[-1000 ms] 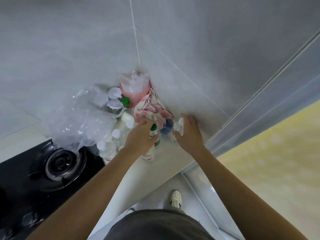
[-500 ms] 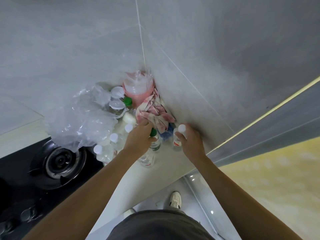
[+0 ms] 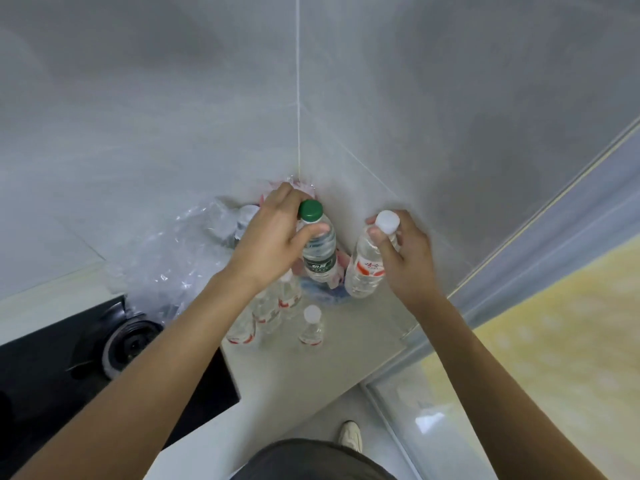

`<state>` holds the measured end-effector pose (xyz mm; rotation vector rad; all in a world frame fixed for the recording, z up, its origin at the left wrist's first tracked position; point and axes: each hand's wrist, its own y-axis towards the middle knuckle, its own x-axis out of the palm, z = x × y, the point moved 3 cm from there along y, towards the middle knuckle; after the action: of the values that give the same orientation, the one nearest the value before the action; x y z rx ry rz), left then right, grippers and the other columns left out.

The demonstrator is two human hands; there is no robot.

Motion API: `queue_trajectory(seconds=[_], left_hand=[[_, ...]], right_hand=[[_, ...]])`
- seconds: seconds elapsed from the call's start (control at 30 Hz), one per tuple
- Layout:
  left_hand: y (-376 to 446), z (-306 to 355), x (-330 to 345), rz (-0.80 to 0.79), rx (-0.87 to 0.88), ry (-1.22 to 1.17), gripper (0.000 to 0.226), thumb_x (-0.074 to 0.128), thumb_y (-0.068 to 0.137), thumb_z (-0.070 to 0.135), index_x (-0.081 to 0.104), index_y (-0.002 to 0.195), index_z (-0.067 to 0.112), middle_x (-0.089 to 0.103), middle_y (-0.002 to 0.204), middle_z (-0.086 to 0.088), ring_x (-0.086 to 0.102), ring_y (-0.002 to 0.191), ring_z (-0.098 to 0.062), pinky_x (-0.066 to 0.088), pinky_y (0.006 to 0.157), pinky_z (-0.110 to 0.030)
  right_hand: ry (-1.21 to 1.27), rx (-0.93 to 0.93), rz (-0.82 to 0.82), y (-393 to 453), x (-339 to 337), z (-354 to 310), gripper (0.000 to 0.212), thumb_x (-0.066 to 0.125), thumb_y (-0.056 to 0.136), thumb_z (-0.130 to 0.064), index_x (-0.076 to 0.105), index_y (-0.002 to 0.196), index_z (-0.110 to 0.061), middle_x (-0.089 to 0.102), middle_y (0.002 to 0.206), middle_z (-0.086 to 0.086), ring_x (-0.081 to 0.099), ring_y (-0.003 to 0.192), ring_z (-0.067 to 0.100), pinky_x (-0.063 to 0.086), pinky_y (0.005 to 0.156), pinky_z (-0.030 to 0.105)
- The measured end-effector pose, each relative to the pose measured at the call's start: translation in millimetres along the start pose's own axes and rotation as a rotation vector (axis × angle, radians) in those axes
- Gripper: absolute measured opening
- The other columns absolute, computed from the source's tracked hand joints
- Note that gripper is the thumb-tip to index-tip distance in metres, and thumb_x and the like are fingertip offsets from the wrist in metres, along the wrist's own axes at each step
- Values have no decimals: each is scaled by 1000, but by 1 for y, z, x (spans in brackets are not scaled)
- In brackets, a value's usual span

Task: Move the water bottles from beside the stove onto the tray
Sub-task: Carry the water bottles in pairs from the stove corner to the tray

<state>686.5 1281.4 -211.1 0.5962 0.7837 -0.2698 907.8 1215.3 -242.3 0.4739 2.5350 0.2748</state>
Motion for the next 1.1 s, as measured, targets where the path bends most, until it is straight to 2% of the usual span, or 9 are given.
queue_trajectory(seconds=[0.13,0.27,0.4,0.5,0.57,0.77,0.9,1.0,1.1], left_hand=[[-25,5,-41,90,-2,-159,31,67,98,41,64,109,12,56,105,-4,60,94,-22,55,88,-46],[-65,4,-70,214,-91,-250,19,68,100,34,64,107,16,56,105,-4,62,97,-26,57,83,-52],[-110,14,-104,297,-172,-251,15,66,100,38,63,104,24,56,103,0,63,96,-27,58,82,-46],[-154,26,-124,334,-252,-210,16,65,100,42,63,103,26,55,99,7,62,92,-18,53,80,-27],[-188,35,-131,378,-345,-190,5,65,103,34,62,103,30,57,98,11,61,91,-13,48,81,-22],[-313,86,-138,577,-651,-130,17,64,105,28,62,111,12,68,98,-2,68,91,-19,55,79,-36],[-395,139,-147,741,-784,-73,7,62,106,24,63,107,17,65,94,-6,65,85,-16,52,72,-30],[-456,179,-156,862,-860,-20,8,62,106,25,65,107,17,68,98,-12,65,87,-27,53,72,-34],[-521,219,-166,983,-936,45,13,63,105,33,67,109,21,71,100,-1,68,94,-26,56,78,-41]], right_hand=[[78,-93,40,-2,-1,-62,39,51,102,-44,66,112,-9,72,102,0,67,94,1,51,78,15],[153,-123,-6,-14,12,-101,29,52,107,-26,66,108,-1,68,94,-9,63,85,-8,43,74,5],[212,-157,-165,-32,40,-129,18,54,109,-26,64,104,-12,69,89,-15,64,86,-8,45,76,7],[253,-219,-359,-52,65,-146,15,54,109,-25,64,105,-14,70,90,-30,64,90,-9,47,79,15],[300,-254,-487,-68,78,-155,17,55,109,-22,65,107,-10,72,93,-21,63,89,-11,44,77,9],[390,-389,-833,-144,107,-184,19,55,109,-23,63,107,-6,69,88,-11,64,81,-7,44,72,8],[416,-449,-1004,-214,121,-207,16,56,108,-31,61,102,-17,73,90,-8,69,85,7,52,79,26],[441,-506,-1136,-275,127,-230,19,56,108,-32,62,101,-16,74,90,-8,70,86,8,53,80,26],[463,-585,-1246,-339,128,-259,22,55,108,-36,63,104,-16,73,94,-3,70,88,13,54,78,28]])
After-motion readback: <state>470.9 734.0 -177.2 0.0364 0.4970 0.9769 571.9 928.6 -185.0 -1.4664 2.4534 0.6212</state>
